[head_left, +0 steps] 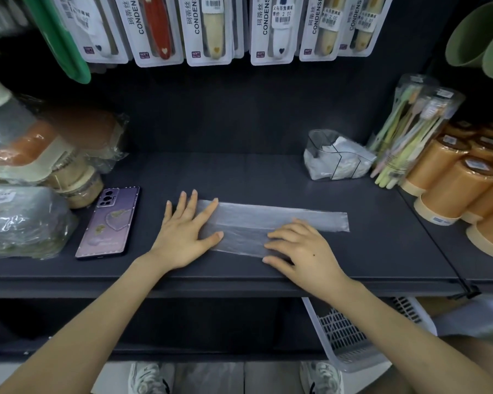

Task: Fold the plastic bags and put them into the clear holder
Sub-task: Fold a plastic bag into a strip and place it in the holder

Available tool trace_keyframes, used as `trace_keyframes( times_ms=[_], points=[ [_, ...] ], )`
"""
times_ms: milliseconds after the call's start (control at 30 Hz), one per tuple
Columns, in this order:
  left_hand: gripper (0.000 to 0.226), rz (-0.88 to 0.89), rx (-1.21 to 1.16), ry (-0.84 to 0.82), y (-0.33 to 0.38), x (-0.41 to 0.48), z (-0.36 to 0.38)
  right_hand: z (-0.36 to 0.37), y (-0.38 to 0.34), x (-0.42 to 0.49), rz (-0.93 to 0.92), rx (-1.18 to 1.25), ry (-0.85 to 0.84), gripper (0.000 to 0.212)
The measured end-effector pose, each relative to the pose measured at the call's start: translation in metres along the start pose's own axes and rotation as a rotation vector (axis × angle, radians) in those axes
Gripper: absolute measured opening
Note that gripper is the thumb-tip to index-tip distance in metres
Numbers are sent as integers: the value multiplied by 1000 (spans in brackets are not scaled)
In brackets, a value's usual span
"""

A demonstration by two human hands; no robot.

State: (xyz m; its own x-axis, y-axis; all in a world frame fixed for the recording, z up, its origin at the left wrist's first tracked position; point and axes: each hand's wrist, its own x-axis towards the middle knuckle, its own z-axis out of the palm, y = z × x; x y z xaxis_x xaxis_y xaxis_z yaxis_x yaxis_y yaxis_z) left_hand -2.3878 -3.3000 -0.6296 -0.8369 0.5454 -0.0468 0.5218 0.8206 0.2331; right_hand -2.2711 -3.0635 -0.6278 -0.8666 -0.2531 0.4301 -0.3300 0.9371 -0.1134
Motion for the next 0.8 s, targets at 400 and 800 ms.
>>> trace_keyframes(
  times_ms=[400,800],
  points=[
    [57,351,-352,227,-7,-52,-6,-15,-3,-13,96,203,41,30],
    [36,257,-457,361,-13,-55,-5,-35,13,1,290,372,-169,7]
  ],
)
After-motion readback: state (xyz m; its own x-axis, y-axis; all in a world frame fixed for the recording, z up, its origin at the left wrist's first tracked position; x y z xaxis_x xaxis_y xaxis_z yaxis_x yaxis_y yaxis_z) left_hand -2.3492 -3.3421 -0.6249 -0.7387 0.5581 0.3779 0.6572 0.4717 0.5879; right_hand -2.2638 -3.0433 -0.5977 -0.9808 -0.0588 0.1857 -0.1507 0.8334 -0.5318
